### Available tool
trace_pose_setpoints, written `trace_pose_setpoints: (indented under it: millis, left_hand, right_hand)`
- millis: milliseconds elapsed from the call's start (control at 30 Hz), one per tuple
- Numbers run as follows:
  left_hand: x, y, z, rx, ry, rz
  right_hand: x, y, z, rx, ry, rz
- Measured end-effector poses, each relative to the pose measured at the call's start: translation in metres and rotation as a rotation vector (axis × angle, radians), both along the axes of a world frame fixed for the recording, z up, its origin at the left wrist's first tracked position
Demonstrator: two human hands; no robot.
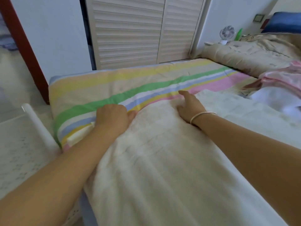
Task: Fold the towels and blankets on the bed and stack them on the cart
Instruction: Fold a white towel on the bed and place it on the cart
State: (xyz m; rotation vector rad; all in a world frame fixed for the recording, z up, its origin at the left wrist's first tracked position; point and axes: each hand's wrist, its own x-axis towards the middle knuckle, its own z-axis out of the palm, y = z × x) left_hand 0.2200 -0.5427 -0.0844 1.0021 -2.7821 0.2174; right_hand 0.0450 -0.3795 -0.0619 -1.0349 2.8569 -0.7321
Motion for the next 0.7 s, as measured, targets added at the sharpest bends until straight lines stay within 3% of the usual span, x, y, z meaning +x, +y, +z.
trace_pose_setpoints:
  millis: [100, 300, 400, 467, 600, 700]
  left_hand:
    - [0.003, 0.002, 0.002, 0.023, -0.014, -0.01]
    - [0.044, 0.005, 0.031, 0.129, 0.068, -0.01]
    - [0.079, 0.001, 0.04, 0.151, 0.116, 0.079]
    - [0.102, -0.008, 0.042, 0.313, 0.138, 0.156]
    - [0.137, -0.006, 0.047, 0.499, 0.094, 0.17]
    - [0.15, 0.007, 0.044, 0.567, 0.146, 0.211]
  right_hand:
    - [0.037, 0.015, 0.009, -0.042, 0.067, 0.074]
    - [0.178, 0.06, 0.02, -0.149, 0.232, 0.45]
    - [0.238, 0.086, 0.03, -0.079, 0.348, 0.602]
    - [0.273, 0.101, 0.034, 0.019, 0.36, 0.644]
    - [0.312, 0.114, 0.026, 0.229, 0.451, 0.509]
    - [0.316, 0.115, 0.02, 0.249, 0.485, 0.285]
